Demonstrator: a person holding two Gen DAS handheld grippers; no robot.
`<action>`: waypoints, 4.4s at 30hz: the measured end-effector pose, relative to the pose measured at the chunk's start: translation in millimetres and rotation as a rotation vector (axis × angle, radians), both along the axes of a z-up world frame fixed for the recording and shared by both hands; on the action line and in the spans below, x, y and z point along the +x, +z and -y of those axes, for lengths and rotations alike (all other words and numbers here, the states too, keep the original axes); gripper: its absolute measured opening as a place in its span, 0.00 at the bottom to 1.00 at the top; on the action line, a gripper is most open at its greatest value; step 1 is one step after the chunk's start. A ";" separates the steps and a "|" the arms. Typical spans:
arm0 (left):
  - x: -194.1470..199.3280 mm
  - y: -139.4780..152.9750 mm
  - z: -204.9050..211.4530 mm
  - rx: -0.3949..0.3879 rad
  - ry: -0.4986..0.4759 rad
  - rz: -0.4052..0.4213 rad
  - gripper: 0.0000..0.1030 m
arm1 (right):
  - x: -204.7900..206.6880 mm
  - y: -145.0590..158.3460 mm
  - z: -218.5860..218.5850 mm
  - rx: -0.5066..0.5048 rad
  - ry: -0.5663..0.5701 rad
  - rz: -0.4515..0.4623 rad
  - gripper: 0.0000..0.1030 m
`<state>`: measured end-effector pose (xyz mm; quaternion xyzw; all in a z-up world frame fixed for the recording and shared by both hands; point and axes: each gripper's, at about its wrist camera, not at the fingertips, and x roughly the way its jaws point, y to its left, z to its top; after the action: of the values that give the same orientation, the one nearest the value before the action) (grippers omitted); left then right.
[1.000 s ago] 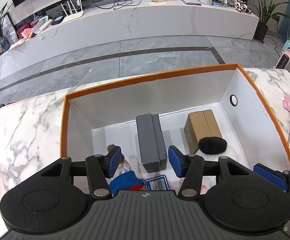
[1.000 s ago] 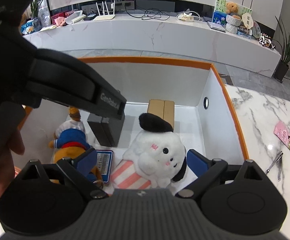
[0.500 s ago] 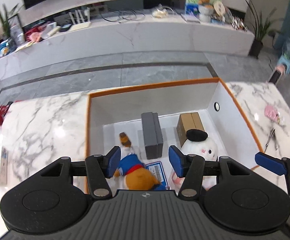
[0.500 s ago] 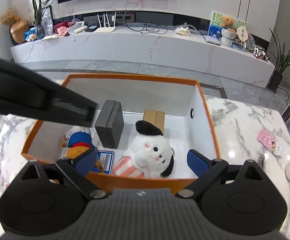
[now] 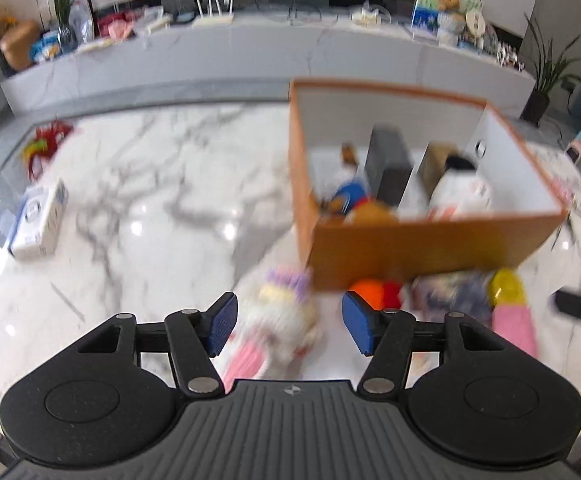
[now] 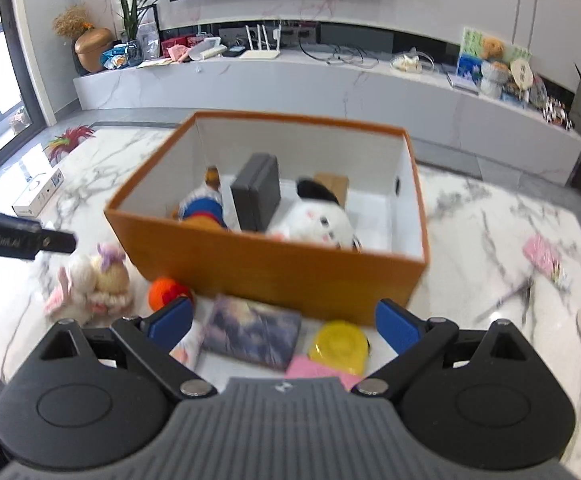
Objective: Organize objects
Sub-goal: 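Grasp the crocheted bunny with the left tool while the right tool grasps the pink wallet, then carry the bunny with the left tool while the right tool carries the wallet over the box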
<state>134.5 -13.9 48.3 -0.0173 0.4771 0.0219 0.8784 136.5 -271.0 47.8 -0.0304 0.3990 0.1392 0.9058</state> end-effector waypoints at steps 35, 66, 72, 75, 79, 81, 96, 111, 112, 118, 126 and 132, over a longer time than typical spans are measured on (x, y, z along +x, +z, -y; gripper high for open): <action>24.8 -101.5 -13.7 0.106 -0.097 -0.187 0.74 | 10.6 -112.7 6.1 0.021 -0.144 -0.259 0.94; 26.2 -105.5 -20.9 0.037 -0.044 -0.145 0.76 | -11.0 -125.1 -12.0 -0.083 -0.171 -0.085 0.99; 27.1 -100.1 -25.5 0.000 -0.026 -0.156 0.50 | -2.0 -117.4 -8.4 -0.076 -0.148 -0.110 0.82; 25.6 -97.8 -25.2 -0.004 -0.020 -0.165 0.50 | -3.7 -115.6 -6.1 -0.070 -0.135 -0.113 0.81; 20.3 -87.6 -23.3 0.009 -0.021 -0.149 0.50 | -6.6 -108.8 -5.8 -0.083 -0.120 -0.101 0.80; 17.0 -79.8 -21.9 0.011 -0.027 -0.128 0.50 | -13.9 -102.7 -7.4 -0.077 -0.116 -0.090 0.80; -9.9 -22.1 -4.0 -0.054 -0.057 0.010 0.50 | -33.5 -64.2 1.1 0.004 -0.070 -0.037 0.80; -0.5 5.8 16.6 -0.088 -0.073 0.120 0.50 | -31.9 -10.0 10.9 0.083 -0.110 0.106 0.80; 1.4 7.7 18.4 -0.091 -0.072 0.129 0.50 | -30.8 -7.7 10.8 0.087 -0.112 0.113 0.80; 15.7 12.0 25.4 -0.111 -0.089 0.174 0.50 | -24.8 3.9 7.4 0.097 -0.105 0.146 0.80; 43.5 47.0 35.5 -0.083 -0.070 0.295 0.50 | 3.0 25.7 5.0 0.132 -0.131 0.203 0.80; 82.5 37.8 46.1 -0.139 -0.078 0.288 0.50 | 53.6 52.7 -3.1 0.189 -0.135 0.253 0.80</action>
<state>217.0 -60.0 86.1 -0.0623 0.3467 -0.0482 0.9347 190.1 -267.9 100.6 0.0646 0.2678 0.1102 0.9550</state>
